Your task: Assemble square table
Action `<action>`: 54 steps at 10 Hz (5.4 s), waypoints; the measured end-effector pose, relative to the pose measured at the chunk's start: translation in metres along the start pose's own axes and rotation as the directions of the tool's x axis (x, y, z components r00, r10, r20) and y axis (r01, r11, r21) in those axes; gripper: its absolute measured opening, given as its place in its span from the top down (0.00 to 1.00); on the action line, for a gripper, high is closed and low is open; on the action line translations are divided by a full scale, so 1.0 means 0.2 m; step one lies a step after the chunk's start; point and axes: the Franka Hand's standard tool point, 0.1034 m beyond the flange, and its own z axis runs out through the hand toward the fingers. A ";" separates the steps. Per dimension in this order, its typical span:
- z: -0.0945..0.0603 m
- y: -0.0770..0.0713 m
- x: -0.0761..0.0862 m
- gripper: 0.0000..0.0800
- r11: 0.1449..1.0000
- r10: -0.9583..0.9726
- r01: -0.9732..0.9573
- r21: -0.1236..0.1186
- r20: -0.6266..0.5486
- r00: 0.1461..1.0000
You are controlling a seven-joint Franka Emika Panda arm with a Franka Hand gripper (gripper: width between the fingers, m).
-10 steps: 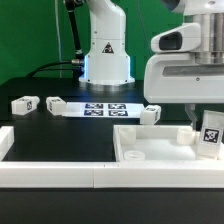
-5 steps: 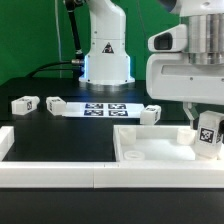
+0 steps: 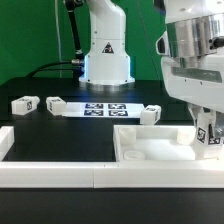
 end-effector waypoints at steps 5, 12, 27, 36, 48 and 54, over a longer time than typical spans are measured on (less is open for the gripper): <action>-0.01 -0.03 -0.02 0.23 0.889 -0.458 0.457 -0.023 -0.027 0.889; -0.01 -0.02 -0.02 0.19 0.306 -0.952 0.946 -0.103 -0.010 0.307; 0.00 0.00 0.01 0.63 1.000 0.019 -0.019 0.022 0.009 1.000; 0.00 -0.01 -0.01 0.19 0.728 -0.686 0.685 -0.028 -0.020 0.728; 0.00 -0.01 0.00 0.64 0.327 -0.945 0.940 -0.096 -0.014 0.328; 0.00 -0.01 0.01 0.64 0.915 -0.402 0.399 -0.056 -0.077 0.912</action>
Offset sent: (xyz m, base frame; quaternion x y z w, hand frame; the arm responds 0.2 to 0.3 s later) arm 0.0135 -0.0036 0.0068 -0.0294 0.0488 -0.3770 0.9245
